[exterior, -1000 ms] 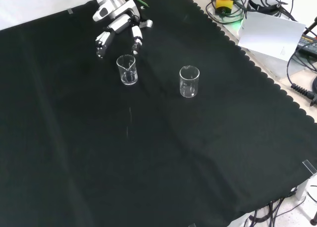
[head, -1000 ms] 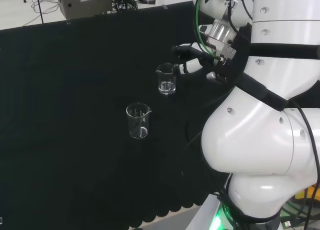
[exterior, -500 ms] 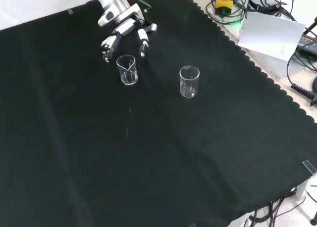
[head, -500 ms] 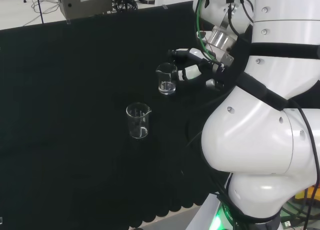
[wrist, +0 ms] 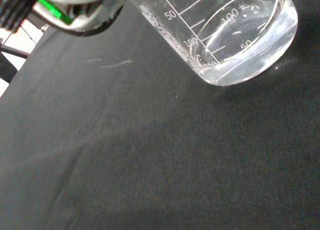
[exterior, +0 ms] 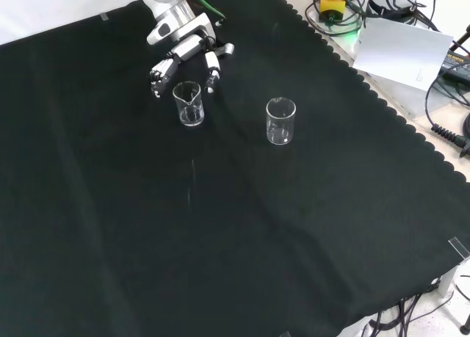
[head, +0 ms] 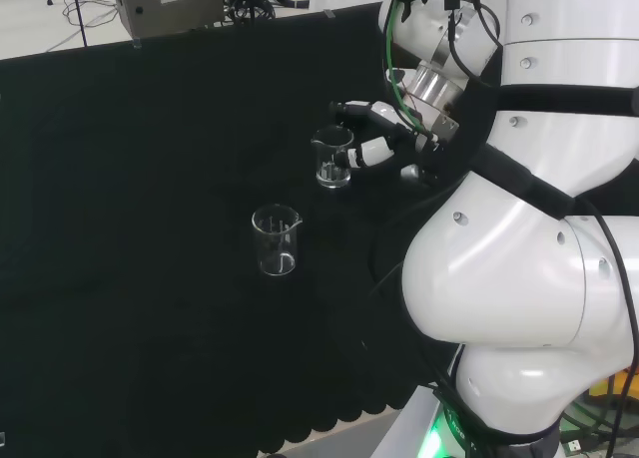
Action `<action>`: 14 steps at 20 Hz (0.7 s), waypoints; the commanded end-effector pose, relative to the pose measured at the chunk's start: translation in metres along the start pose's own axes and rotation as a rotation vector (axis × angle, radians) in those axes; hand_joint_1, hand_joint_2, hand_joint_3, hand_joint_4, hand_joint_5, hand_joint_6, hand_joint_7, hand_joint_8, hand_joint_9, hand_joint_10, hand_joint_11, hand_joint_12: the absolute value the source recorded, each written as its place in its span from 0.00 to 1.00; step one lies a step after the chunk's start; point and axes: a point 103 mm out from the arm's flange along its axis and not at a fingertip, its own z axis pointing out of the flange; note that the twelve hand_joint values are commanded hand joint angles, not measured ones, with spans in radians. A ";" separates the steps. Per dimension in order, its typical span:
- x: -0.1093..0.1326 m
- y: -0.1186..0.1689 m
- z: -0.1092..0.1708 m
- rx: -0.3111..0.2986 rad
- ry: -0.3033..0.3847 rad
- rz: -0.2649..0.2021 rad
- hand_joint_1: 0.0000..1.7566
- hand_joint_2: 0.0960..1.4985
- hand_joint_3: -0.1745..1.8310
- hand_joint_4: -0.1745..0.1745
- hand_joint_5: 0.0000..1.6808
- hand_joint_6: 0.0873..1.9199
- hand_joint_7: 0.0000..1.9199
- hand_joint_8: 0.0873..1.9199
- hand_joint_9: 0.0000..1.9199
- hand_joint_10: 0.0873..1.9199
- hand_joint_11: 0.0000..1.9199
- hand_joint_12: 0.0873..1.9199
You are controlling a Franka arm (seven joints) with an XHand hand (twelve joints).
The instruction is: Pick up the beaker on the right.
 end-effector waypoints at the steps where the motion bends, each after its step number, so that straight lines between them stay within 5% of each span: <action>1: -0.005 0.007 0.005 -0.044 0.028 0.003 0.51 0.30 0.40 0.48 0.20 0.00 0.07 0.28 0.15 0.29 0.00 0.67; 14: -0.001 0.016 0.026 -0.041 0.081 -0.029 0.54 0.29 0.42 0.47 0.26 0.00 0.13 0.30 0.21 0.29 0.00 0.69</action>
